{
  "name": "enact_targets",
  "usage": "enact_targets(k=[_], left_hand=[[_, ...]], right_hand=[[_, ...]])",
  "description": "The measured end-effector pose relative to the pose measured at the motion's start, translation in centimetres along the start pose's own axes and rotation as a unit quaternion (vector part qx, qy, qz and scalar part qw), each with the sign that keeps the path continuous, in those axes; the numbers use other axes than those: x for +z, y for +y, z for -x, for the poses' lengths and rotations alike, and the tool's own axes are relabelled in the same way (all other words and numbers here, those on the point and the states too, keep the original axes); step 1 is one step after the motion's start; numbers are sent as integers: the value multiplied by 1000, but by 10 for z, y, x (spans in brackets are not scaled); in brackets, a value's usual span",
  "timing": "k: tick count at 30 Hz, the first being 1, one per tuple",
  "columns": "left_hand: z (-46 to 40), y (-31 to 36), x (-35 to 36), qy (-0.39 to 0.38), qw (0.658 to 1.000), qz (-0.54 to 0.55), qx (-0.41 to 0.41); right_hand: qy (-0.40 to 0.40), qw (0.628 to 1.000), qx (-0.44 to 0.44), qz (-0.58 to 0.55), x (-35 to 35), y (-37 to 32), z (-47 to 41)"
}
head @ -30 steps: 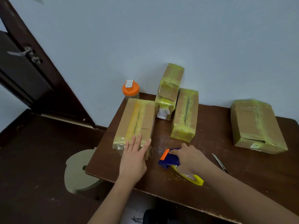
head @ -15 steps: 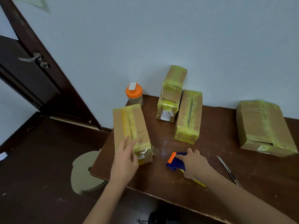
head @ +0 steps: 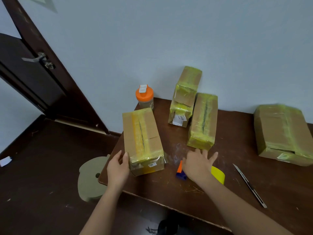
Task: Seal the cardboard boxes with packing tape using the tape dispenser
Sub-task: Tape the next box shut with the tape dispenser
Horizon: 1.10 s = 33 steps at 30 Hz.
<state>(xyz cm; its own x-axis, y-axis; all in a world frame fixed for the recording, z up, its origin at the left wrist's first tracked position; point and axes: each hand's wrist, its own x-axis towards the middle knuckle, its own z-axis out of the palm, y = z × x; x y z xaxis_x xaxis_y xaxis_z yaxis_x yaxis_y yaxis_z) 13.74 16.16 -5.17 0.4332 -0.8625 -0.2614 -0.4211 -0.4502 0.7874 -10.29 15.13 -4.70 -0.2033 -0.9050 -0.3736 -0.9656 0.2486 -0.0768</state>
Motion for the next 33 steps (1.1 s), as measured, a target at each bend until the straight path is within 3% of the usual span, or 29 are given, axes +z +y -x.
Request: enact_targets(k=[2, 4, 6, 8, 10, 13, 15, 17, 20, 28, 31, 33], left_hand=[[-2, -2, 0, -1, 1000, -5, 7], [-2, -3, 1, -1, 1000, 3, 11], [0, -1, 3, 1, 1000, 18, 11], [0, -1, 3, 9, 1000, 23, 11], [-1, -1, 2, 22, 999, 24, 10], [-3, 0, 0, 28, 999, 24, 12], [-3, 1, 0, 27, 999, 20, 13], [-1, -1, 1, 27, 999, 31, 8], [0, -3, 1, 27, 998, 50, 2], [-3, -12, 1, 34, 996, 85, 5], [1, -14, 2, 39, 996, 76, 32], [9, -14, 5, 49, 989, 110, 82]], right_hand=[[-1, 998, 21, 56, -1, 0, 3], [90, 994, -30, 50, 1, -1, 0], [162, 973, -140, -81, 4, -7, -4], [109, 943, -176, -259, 2, -22, -5], [-6, 922, -88, -378, 4, -37, -11], [-154, 833, 57, -529, 21, -47, -22], [-144, 792, 83, -587, 30, -47, -25], [-84, 775, 80, -621, 35, -46, -25], [-29, 773, 54, -631, 39, -46, -22], [-29, 796, 72, -600, 61, -60, -24], [61, 819, 56, -568, 55, -54, -21], [120, 788, 27, -604, 47, -55, -14]])
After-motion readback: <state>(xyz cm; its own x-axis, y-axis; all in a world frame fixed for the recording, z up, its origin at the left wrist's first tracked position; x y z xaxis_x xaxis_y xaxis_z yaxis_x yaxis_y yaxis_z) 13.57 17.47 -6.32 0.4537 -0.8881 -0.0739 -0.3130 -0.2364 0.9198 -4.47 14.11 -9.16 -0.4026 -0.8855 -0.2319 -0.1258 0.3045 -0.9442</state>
